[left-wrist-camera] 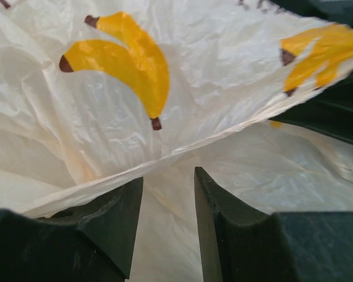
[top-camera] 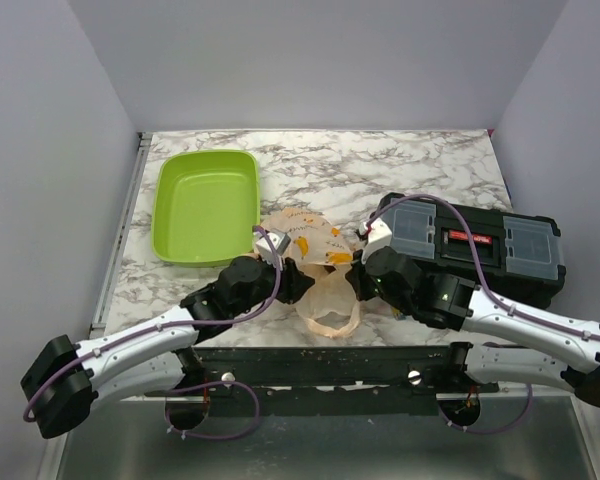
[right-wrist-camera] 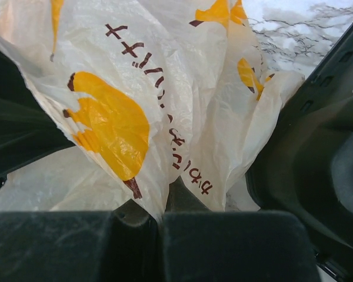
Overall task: Take the fake fruits out of the plastic bag
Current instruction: Adjust the plastic bag at the center of the board, then take out the fake fruit from the plastic bag, then place the fake fruit in the bin.
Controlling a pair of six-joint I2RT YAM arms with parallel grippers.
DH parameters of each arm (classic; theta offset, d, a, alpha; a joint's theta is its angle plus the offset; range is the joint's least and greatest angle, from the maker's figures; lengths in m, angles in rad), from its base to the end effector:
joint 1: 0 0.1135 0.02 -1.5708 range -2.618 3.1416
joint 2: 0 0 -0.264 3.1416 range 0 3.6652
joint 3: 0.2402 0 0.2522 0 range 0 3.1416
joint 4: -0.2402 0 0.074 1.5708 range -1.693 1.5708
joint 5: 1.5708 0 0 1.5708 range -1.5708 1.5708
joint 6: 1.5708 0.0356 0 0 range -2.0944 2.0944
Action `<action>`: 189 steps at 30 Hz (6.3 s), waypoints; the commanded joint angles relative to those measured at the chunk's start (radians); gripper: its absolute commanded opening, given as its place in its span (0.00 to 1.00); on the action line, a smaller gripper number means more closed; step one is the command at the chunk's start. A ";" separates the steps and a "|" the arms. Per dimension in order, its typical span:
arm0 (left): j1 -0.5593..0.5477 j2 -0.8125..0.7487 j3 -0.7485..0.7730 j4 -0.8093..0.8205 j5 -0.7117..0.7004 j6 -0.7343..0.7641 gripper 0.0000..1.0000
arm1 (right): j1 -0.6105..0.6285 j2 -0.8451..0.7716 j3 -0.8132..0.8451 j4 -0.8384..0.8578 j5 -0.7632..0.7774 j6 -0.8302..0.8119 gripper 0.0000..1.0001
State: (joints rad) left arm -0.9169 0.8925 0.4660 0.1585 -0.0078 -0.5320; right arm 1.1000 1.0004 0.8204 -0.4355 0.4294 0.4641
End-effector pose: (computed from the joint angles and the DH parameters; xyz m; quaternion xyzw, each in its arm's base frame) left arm 0.1267 -0.1648 0.2433 0.1498 0.7810 -0.3995 0.4561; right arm 0.1112 0.1858 0.2895 -0.1782 0.8548 0.1823 0.4520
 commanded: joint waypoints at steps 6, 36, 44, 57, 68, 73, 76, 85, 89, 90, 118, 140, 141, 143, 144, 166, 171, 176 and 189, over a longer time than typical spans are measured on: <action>-0.002 0.153 -0.042 0.145 -0.136 -0.080 0.42 | 0.003 0.053 0.079 0.039 -0.026 0.011 0.01; 0.032 -0.307 0.225 -0.300 0.469 -0.050 0.85 | -0.021 0.525 0.601 -0.141 0.160 0.034 0.50; 0.033 -0.259 0.176 -0.376 0.052 -0.123 0.61 | -0.025 0.488 0.565 -0.118 0.092 -0.004 0.34; 0.038 -0.386 0.099 -0.283 0.096 -0.045 0.86 | -0.026 0.434 0.494 -0.118 0.008 -0.020 0.78; 0.044 -0.298 0.114 -0.321 0.019 -0.057 0.63 | -0.026 0.380 0.461 -0.124 -0.058 -0.012 0.43; 0.043 -0.186 0.093 -0.190 -0.027 -0.063 0.41 | -0.026 0.366 0.461 -0.098 -0.102 -0.015 0.08; 0.043 -0.117 0.045 -0.067 -0.090 -0.084 0.34 | -0.025 0.371 0.468 -0.091 -0.116 -0.021 0.01; 0.041 0.114 0.020 0.080 -0.310 -0.160 0.38 | -0.025 0.354 0.460 -0.118 -0.104 -0.036 0.01; 0.046 0.228 0.030 0.159 -0.348 -0.195 0.53 | -0.026 0.325 0.421 -0.126 -0.118 -0.033 0.01; 0.048 0.266 0.041 0.183 -0.335 -0.189 0.57 | -0.025 0.315 0.406 -0.123 -0.119 -0.034 0.01; 0.167 0.867 0.201 0.604 -0.403 -0.147 0.59 | -0.027 0.261 0.292 -0.078 -0.145 -0.040 0.01; 0.171 0.210 -0.024 0.242 0.029 -0.069 0.00 | -0.033 0.256 0.203 -0.047 0.062 -0.053 0.01; 0.171 0.180 -0.035 0.225 0.050 -0.071 0.00 | -0.035 0.256 0.204 -0.038 0.064 -0.058 0.01; 0.173 0.128 -0.045 0.168 0.070 -0.075 0.00 | -0.037 0.261 0.211 -0.034 0.064 -0.069 0.01; 0.173 0.103 -0.046 0.144 0.086 -0.075 0.00 | -0.038 0.266 0.215 -0.034 0.065 -0.070 0.01; 0.181 -0.334 0.378 -0.543 -0.041 0.184 0.00 | -0.064 0.323 0.273 -0.029 0.059 -0.079 0.01; 0.202 -0.267 0.570 -0.659 -0.150 0.294 0.00 | -0.066 0.311 0.265 -0.032 0.063 -0.071 0.01; 0.239 -0.217 0.722 -0.674 -0.230 0.377 0.00 | -0.066 0.302 0.260 -0.032 0.065 -0.062 0.01; 0.407 -0.096 0.756 -0.415 -0.539 0.461 0.00 | -0.066 0.280 0.249 -0.016 0.055 -0.061 0.01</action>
State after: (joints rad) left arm -0.5930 0.7662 1.2678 -0.4076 -0.4587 -0.0914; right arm 1.0389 1.3037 1.0672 -0.4774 0.4774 0.3958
